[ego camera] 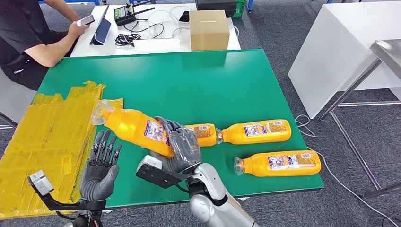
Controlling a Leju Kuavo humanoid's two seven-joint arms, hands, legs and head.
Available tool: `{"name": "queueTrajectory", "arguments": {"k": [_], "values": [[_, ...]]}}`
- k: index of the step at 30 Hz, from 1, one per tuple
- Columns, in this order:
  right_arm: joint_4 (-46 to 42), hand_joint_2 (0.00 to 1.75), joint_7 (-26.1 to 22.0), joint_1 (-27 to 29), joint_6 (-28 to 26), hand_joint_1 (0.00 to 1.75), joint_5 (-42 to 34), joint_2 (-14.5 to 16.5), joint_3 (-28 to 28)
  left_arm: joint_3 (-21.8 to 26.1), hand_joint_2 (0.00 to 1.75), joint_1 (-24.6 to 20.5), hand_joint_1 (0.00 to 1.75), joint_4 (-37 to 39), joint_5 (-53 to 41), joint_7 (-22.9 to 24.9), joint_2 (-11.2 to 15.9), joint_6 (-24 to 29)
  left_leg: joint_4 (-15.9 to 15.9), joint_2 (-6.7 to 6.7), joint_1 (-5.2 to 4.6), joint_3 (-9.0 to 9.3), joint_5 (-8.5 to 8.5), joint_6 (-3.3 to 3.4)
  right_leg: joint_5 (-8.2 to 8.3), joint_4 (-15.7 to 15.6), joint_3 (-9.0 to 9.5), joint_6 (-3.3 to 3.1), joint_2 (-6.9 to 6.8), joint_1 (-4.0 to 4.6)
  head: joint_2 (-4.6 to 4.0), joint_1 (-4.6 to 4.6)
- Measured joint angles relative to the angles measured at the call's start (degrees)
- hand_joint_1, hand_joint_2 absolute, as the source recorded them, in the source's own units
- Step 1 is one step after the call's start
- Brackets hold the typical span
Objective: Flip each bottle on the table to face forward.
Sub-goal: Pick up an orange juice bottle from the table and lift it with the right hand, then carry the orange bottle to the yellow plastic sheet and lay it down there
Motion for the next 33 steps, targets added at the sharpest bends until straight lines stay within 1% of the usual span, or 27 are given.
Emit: {"name": "queueTrajectory", "arguments": {"k": [4,8,11,16,19,22,26,29,33], "values": [[2.0,1.75,1.0,-1.8,-1.1,1.75,0.7,0.2,2.8,0.9,1.75,-0.4,0.00,0.8,1.7,0.6,0.0,0.4,0.0,0.00,-0.01,-0.02,0.00,0.00,0.00,0.0,-0.01,0.00,0.00,0.00,0.00,0.00],[4.2,1.75,3.1,-3.1,-1.0,1.75,1.2,0.3,5.0,2.1,1.75,-0.5,0.00,1.2,3.8,1.8,0.0,0.2,0.0,-0.01,-0.01,-0.04,0.00,0.00,0.00,0.0,-0.02,0.00,-0.01,-0.01,0.00,0.00],[6.5,1.75,4.3,-3.8,-1.1,1.75,2.2,0.3,5.8,2.8,1.75,-0.4,0.00,1.2,5.9,3.2,0.0,-0.3,0.0,-0.01,-0.01,-0.04,0.00,0.00,0.00,0.0,-0.02,0.00,-0.01,0.00,0.00,0.00],[9.3,1.75,4.7,-4.2,-1.2,1.75,3.1,0.6,6.2,3.3,1.75,-0.3,0.00,1.1,7.8,4.4,0.0,-1.1,0.0,-0.01,-0.01,-0.04,0.00,0.00,0.00,0.0,-0.02,0.00,0.00,0.00,0.00,0.00],[10.9,1.75,6.3,-4.2,-1.1,1.75,6.2,1.3,6.3,3.3,1.75,0.2,0.00,0.6,8.6,5.1,0.0,-1.8,0.0,0.00,0.00,-0.04,0.00,0.00,0.00,0.0,-0.04,0.00,0.00,0.00,0.00,0.00],[12.7,1.75,7.4,-4.7,-0.4,1.75,9.3,2.0,6.8,3.2,1.75,0.3,0.00,0.0,8.2,5.7,0.0,-0.9,0.0,0.00,0.00,-0.05,0.00,0.00,0.00,0.0,-0.05,0.00,0.00,0.00,0.00,0.00],[15.9,1.75,7.5,-6.3,0.4,1.75,9.9,3.3,8.3,2.8,1.75,0.1,0.00,-0.3,8.7,6.8,0.0,0.1,0.0,0.01,0.01,-0.04,0.00,-0.01,0.00,0.0,-0.06,0.00,0.01,0.00,0.00,0.00],[17.6,1.75,8.6,-6.5,-0.1,1.75,10.7,4.5,9.1,2.7,1.75,0.2,0.00,-0.3,8.8,7.1,0.1,0.3,0.0,0.00,0.01,-0.04,0.00,-0.01,0.00,0.0,-0.06,0.00,0.00,0.00,0.00,0.00],[18.9,1.75,9.7,-6.6,-0.9,1.75,12.3,5.3,9.4,2.0,1.75,0.0,0.00,-0.3,7.8,7.8,0.0,3.3,0.0,0.00,0.00,-0.05,0.00,-0.01,0.00,0.0,-0.07,0.00,0.00,0.00,0.00,0.00]]}}
